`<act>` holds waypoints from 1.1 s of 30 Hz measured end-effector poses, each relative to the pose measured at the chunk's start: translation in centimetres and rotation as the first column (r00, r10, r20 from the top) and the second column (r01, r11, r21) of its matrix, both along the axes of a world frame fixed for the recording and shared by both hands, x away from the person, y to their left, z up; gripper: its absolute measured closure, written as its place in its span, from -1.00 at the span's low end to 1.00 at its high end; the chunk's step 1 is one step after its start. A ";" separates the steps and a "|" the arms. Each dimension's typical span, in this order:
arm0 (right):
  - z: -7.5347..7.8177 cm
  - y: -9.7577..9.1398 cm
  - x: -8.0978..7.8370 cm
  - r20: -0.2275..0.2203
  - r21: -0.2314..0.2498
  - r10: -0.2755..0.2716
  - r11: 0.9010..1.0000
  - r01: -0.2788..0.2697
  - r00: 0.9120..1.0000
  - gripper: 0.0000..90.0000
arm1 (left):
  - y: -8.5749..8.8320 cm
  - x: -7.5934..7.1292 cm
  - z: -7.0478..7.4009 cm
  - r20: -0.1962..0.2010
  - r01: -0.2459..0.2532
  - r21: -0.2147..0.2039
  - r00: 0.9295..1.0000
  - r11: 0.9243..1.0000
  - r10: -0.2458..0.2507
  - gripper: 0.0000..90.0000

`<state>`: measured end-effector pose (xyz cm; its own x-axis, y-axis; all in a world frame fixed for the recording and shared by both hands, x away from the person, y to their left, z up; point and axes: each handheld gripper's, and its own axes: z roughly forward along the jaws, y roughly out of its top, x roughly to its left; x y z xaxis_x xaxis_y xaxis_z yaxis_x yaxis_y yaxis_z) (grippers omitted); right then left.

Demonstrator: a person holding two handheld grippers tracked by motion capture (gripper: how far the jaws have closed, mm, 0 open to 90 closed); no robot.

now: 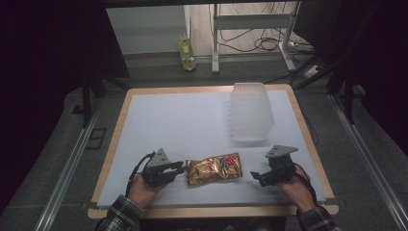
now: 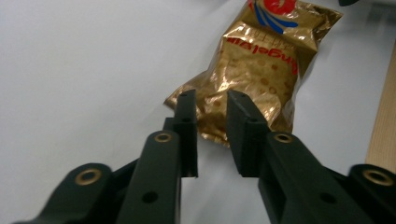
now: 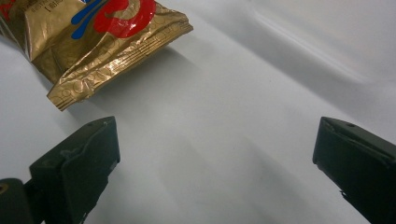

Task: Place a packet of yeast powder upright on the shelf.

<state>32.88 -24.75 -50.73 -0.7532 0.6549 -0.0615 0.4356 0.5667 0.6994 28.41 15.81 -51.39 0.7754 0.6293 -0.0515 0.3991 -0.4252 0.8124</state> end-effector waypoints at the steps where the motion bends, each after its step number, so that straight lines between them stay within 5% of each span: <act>1: 0.0 0.0 0.0 0.000 0.001 0.001 1.000 -0.001 1.000 -0.98 | -0.2 0.0 0.0 0.001 0.006 -0.004 1.000 1.000 -0.006 0.75; 9: 0.0 0.1 0.1 0.002 0.010 0.003 1.000 -0.003 1.000 -0.98 | -1.6 0.6 -0.2 0.004 0.016 0.015 1.000 1.000 -0.016 0.99; 22: 0.0 0.6 0.1 0.006 0.010 0.017 1.000 -0.018 1.000 -0.98 | -3.4 1.4 -1.1 0.008 0.074 0.040 0.997 0.996 -0.075 0.99; 33: 0.1 0.7 0.0 0.008 0.013 0.026 1.000 -0.026 1.000 -0.98 | -4.1 1.5 -2.0 -0.004 0.062 0.082 0.998 0.995 -0.062 1.00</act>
